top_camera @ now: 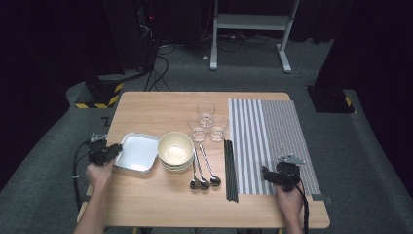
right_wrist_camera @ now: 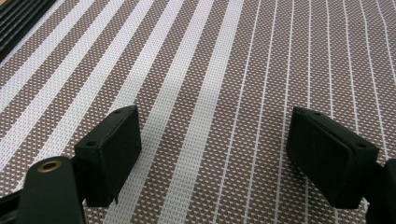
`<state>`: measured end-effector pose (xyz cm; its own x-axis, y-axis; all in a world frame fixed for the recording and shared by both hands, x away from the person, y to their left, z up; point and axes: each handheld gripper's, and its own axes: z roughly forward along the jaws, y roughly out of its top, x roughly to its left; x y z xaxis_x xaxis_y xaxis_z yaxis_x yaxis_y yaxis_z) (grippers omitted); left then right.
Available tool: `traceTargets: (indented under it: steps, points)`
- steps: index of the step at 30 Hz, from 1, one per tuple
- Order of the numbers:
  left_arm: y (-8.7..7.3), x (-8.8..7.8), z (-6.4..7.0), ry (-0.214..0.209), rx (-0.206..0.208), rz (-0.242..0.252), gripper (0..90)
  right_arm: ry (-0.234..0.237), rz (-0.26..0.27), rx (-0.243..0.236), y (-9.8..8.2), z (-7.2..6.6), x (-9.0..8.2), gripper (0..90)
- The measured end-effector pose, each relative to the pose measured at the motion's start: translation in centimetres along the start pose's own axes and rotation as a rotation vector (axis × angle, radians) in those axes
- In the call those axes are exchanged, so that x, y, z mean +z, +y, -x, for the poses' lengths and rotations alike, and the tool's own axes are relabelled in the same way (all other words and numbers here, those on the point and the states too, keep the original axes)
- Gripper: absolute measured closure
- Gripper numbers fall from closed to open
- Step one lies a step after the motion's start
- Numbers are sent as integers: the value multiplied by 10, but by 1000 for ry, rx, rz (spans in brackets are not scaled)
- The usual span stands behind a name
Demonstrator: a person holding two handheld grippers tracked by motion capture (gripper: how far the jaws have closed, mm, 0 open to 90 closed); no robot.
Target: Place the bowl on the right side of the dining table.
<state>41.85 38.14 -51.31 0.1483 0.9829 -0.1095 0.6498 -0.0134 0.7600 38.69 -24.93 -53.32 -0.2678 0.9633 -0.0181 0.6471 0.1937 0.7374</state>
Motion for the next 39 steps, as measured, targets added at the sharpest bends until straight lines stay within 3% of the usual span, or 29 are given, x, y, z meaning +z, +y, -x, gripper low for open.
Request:
traceTargets:
  steps: [6, 17, 39]
  points:
    - [1, 1, 2, -10, 26, 0, 813, 0, 0, 0, 0, 0, 0, 180]
    - [5, -2, 1, -19, 47, 3, 844, 0, 0, 0, 0, 0, 0, 180]
    - [6, -4, -3, -44, 30, 16, 864, 0, 0, 0, 0, 0, 0, 180]
